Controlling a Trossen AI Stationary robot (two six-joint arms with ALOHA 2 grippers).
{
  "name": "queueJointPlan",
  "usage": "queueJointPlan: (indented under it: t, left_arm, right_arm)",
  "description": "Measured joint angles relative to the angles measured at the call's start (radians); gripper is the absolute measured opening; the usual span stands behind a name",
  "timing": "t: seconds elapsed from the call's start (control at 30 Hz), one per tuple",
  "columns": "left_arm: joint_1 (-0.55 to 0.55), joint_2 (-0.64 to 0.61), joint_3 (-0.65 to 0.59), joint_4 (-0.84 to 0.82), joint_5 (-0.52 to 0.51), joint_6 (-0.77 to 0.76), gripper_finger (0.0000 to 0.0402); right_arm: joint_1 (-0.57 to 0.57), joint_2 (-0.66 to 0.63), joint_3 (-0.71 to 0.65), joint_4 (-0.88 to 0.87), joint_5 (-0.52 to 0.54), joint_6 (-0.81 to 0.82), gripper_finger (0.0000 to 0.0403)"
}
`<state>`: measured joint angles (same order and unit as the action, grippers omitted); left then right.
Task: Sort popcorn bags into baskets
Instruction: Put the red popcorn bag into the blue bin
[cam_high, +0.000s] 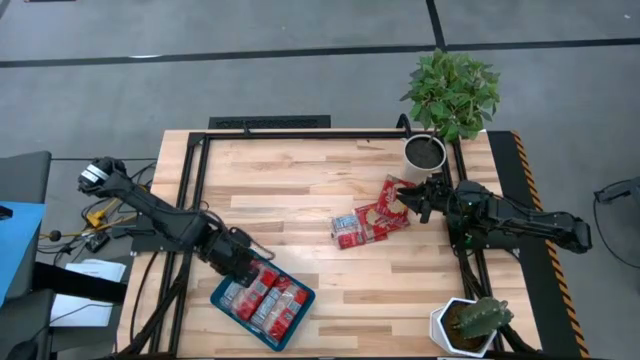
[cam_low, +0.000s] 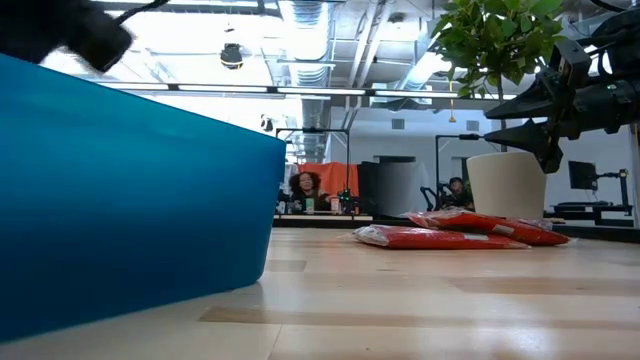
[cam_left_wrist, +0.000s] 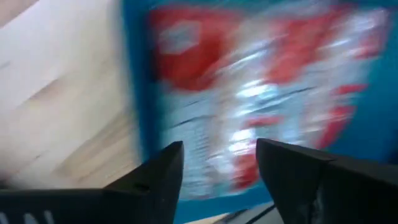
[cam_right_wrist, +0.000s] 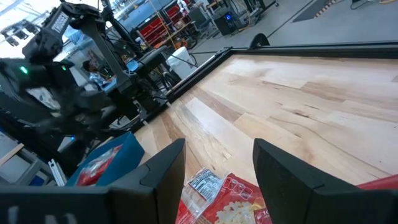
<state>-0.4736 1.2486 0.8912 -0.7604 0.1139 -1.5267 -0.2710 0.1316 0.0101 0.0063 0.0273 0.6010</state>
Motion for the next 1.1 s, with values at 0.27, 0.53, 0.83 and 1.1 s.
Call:
queueJointPlan:
  t: [0.27,0.53,0.83,1.1]
  left_arm:
    - [0.208,-0.001,0.124,0.148,-0.308,0.150,0.0200]
    - [0.486,0.171,0.126,0.466,-0.317,0.507,0.0200]
    - [0.658,0.523,0.259,0.755,-0.194,0.666,0.0200]
    - [0.705,0.831,0.612,0.616,-0.059,0.779,0.0200]
  right_arm:
    - [0.000,0.000,0.000,0.000,0.000,0.000,0.0210]
    - [0.000,0.000,0.000,0.000,0.000,0.000,0.0216]
    - [0.000,0.000,0.000,0.000,0.001,0.001,0.0213]
    - [0.000,0.000,0.000,0.000,0.001,0.002,0.0217]
